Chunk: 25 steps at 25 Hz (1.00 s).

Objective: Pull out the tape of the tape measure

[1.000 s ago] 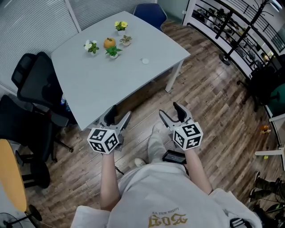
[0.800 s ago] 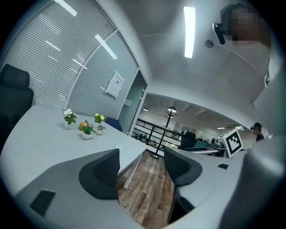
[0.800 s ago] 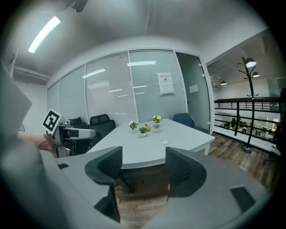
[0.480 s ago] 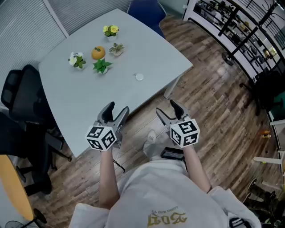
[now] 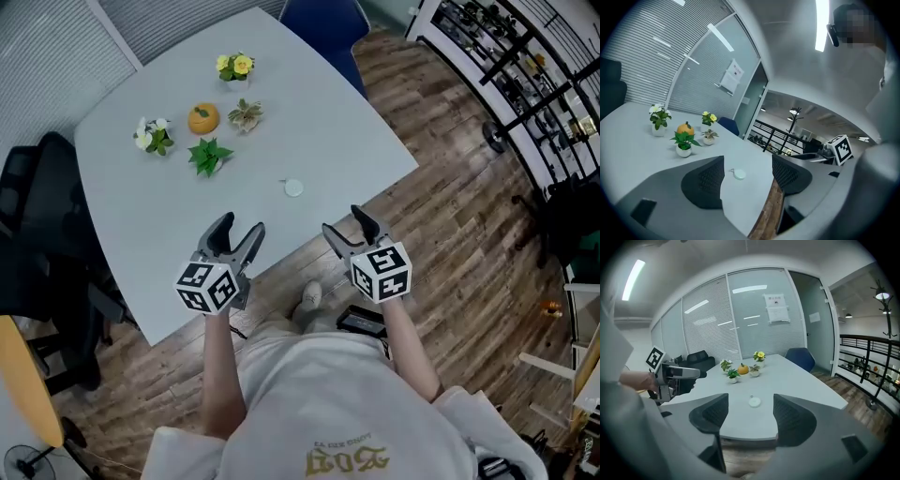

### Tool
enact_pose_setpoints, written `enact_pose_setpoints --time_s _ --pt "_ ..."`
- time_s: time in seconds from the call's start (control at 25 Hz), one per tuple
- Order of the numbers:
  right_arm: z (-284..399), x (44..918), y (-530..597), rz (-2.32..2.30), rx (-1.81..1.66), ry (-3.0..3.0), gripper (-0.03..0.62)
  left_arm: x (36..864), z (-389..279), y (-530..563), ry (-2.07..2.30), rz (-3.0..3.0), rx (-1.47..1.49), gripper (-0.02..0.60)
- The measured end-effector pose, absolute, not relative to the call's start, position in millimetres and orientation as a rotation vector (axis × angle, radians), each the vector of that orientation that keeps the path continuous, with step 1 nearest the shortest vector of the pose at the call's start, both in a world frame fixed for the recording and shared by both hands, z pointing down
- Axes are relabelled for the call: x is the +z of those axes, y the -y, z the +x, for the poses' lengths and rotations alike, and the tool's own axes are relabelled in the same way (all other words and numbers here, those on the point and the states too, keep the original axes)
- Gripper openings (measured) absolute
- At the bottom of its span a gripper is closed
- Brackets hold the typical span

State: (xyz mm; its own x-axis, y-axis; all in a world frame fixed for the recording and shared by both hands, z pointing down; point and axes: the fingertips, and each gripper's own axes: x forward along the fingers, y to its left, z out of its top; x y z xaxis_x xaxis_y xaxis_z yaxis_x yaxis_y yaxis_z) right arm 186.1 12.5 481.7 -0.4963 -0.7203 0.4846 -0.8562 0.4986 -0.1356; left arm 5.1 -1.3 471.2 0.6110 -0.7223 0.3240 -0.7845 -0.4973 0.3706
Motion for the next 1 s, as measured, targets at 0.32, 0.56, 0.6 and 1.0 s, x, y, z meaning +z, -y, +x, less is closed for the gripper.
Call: enact_pose_setpoints --time_s 0.32,0.56,0.6,1.0 --pt "155 507 26 1.218 0.477 2.341 0.304 490 -4 37 1.163 2.322 0.176 0.302" --pt "139 525 55 1.182 0.469 2.286 0.304 503 2 68 1.085 2.332 0.206 0.302" --pt "136 529 60 1.180 0.474 2.277 0.304 505 2 71 1.071 2.337 0.217 0.302" --pt "113 570 89 1.095 0.488 2.196 0.304 540 -5 95 1.001 2.330 0.354 0.302"
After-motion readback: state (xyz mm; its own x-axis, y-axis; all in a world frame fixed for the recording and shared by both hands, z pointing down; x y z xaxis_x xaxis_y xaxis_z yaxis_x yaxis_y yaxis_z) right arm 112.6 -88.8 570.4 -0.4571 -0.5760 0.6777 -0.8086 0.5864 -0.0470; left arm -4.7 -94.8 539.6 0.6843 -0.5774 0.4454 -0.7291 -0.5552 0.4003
